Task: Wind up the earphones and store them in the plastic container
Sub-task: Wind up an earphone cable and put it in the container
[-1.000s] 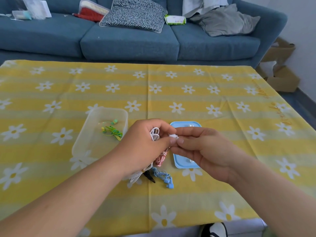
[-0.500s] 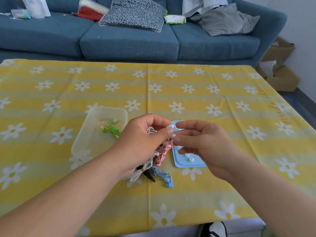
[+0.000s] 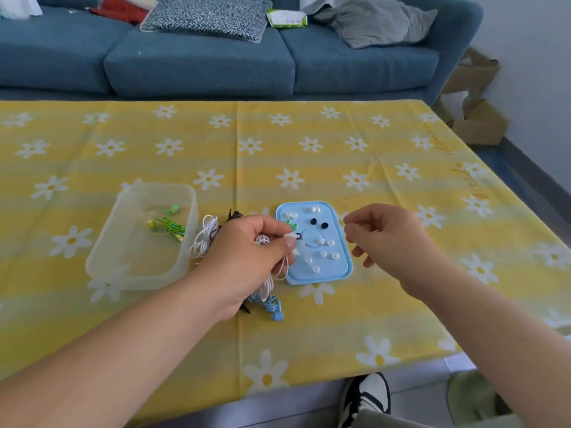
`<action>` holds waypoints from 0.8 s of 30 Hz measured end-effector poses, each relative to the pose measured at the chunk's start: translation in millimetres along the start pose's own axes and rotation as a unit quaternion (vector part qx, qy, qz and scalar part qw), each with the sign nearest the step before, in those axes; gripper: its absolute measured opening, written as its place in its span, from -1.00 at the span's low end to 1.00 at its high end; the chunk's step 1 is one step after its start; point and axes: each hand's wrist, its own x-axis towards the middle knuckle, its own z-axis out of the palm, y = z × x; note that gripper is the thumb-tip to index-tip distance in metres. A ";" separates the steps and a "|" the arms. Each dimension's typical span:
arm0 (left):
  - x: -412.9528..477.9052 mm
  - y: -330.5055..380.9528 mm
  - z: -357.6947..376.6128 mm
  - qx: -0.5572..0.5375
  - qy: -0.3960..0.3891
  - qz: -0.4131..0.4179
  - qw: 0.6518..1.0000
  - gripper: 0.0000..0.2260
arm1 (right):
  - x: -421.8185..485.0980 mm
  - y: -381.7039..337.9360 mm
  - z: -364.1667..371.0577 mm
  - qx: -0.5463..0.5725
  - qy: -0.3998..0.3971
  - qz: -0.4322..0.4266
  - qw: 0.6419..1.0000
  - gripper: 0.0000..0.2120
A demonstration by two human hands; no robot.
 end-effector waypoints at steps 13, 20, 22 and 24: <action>-3.1 -12.7 -3.0 0.042 -0.001 -0.005 0.999 -0.89 | 4.3 24.6 39.9 -0.215 -0.096 -0.074 0.969 -0.96; -1.0 -8.7 -13.2 0.041 0.009 -0.001 0.999 -0.90 | 4.7 19.6 45.8 -0.277 -0.126 -0.094 0.948 -0.82; -0.5 -6.7 -14.4 0.030 0.009 -0.005 0.999 -0.90 | 3.1 15.5 44.2 -0.266 -0.124 -0.095 0.951 -0.81; -0.1 -4.3 -15.6 0.011 0.004 -0.008 1.000 -0.89 | 0.5 6.7 43.0 -0.160 -0.115 -0.074 0.978 -0.85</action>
